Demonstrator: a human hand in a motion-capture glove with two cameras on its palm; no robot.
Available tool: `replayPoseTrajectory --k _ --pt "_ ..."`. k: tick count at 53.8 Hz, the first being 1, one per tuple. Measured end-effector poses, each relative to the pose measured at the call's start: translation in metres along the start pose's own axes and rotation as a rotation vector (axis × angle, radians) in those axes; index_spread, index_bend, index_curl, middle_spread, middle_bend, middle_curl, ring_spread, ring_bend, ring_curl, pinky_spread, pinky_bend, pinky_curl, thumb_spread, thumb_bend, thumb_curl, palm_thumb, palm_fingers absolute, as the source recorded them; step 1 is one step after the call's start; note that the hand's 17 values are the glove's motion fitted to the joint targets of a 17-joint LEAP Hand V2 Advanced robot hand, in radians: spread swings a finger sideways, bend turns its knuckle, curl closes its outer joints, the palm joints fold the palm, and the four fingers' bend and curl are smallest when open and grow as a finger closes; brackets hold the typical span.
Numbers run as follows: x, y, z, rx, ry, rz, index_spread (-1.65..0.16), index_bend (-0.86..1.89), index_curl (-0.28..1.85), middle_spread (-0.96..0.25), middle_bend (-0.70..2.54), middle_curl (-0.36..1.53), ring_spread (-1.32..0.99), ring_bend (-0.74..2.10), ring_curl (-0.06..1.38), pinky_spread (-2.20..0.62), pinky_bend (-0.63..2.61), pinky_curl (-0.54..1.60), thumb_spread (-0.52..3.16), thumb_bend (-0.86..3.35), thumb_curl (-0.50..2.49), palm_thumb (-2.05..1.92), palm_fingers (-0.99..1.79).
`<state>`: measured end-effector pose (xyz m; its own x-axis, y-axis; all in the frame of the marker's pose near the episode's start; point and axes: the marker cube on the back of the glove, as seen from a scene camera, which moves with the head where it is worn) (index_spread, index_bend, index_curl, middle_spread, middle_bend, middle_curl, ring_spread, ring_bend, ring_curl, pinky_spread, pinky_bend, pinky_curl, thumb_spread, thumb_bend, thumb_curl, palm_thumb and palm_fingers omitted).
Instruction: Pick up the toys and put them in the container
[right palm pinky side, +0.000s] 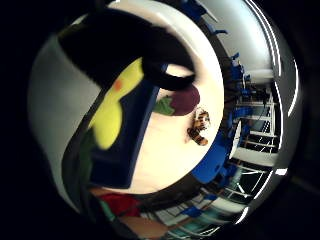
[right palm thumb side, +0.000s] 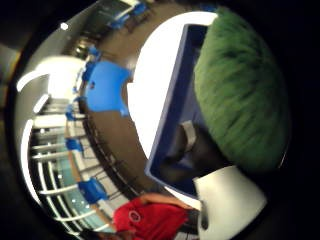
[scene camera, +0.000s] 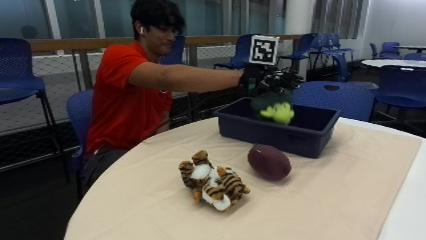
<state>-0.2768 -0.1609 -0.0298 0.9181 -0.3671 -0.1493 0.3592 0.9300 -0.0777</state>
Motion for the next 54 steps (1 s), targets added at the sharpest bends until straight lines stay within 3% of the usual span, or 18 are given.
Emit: replayPoseTrajectory --k 3,13,37,54 --pt "0.017 0.006 0.008 0.008 0.067 -0.042 -0.39 -0.01 0.57 -0.31 0.19 0.59 -0.34 0.57 0.47 -0.12 1.18 0.44 1.02 -0.07 0.75 0.29 -0.32" --pt "0.065 0.024 0.003 0.104 -0.185 0.109 -0.34 0.02 0.35 -0.13 0.12 0.47 -0.09 0.28 0.33 0.06 1.2 0.39 1.04 -0.09 0.54 -0.07 -0.35" --pt "0.252 0.088 0.056 0.038 -0.176 0.45 -0.36 0.12 0.25 -0.09 0.13 0.33 0.02 0.18 0.3 0.15 1.03 0.32 0.96 -0.1 0.3 -0.12 -0.21" --pt "0.318 0.11 0.11 -0.025 -0.196 0.58 -0.35 0.09 0.2 -0.09 0.14 0.29 0.03 0.19 0.3 0.14 1.05 0.33 0.96 -0.08 0.24 -0.1 -0.19"
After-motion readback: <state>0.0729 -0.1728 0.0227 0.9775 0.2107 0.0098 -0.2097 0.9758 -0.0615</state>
